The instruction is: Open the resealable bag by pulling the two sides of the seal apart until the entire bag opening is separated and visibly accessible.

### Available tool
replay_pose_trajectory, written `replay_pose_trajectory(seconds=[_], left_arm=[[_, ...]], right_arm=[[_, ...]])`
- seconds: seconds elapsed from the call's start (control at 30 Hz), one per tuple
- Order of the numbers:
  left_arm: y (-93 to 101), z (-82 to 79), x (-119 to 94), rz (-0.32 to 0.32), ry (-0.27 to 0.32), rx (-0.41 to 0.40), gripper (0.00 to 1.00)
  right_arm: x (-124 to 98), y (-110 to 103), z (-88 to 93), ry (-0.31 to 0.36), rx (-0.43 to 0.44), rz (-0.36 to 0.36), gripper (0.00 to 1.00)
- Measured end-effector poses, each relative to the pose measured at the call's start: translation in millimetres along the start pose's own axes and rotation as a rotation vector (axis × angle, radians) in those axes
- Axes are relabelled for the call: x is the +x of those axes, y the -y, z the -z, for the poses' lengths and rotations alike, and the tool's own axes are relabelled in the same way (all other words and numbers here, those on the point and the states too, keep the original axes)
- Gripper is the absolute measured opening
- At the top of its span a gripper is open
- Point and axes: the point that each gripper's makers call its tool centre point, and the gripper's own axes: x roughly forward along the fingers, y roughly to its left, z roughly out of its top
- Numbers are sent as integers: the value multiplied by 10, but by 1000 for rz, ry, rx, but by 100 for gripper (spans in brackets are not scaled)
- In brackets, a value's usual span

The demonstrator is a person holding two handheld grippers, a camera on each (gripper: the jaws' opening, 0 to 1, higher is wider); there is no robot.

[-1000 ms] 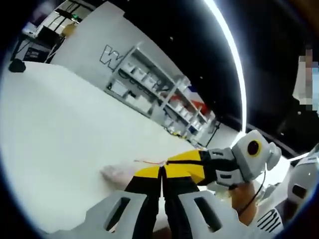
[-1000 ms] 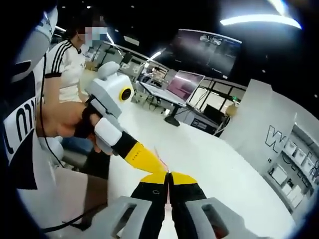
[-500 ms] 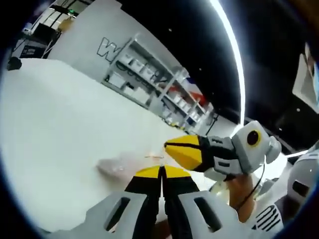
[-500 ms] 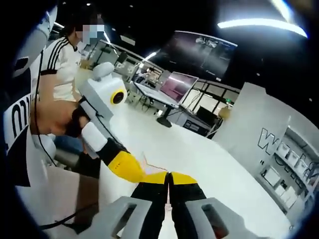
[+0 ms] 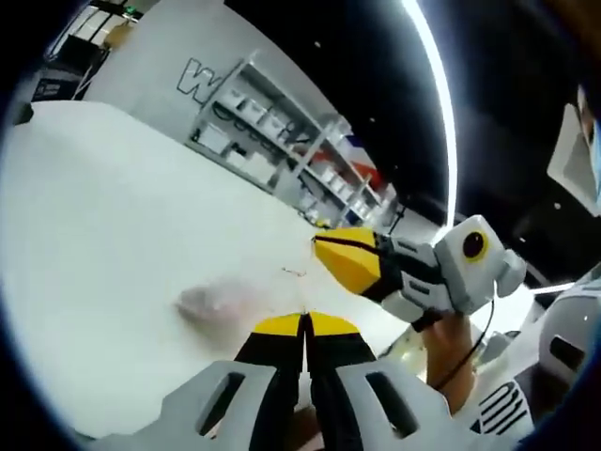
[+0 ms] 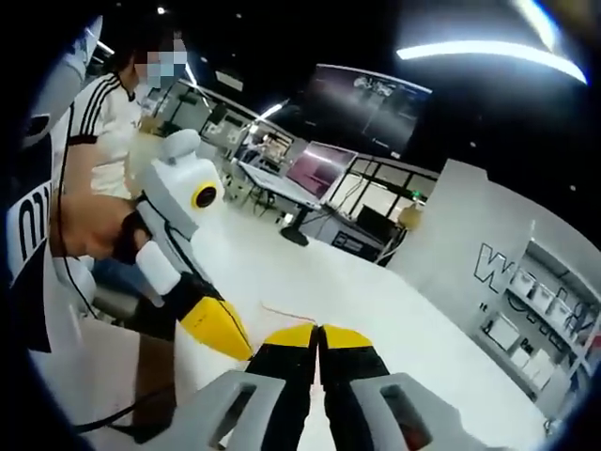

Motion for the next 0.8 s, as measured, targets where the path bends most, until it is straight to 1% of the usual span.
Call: replay_pose_trajectory(seconds=[0.03,0.1,0.23,0.33,0.4,0.5,0.6,0.7,0.8], left_arm=[[0,-4,-2,0,1,1,1],[-1,-13,-8,-1,4,4,1],[14,-6,-1,4,-1,8,1],[29,19,9,7,-14,16,1],[30,46,14,7,-28,21,1],[25,134,41,8,-71,30,1],[23,184,60,11,-90,31,1],[16,173,58,10,-83,27,1],[-14,144,47,-3,-75,36,1]], right_arm=[[5,-23,3,-2,-7,-9,0],[25,-83,27,-16,-20,-31,4],[74,-146,76,-34,-23,-57,5],[98,-169,58,-29,-23,-66,5],[117,-165,13,-11,-16,-65,5],[151,-79,-47,14,-3,-33,5],[174,45,-60,30,20,15,5],[176,99,-41,33,48,35,6],[153,71,-13,36,55,36,6]])
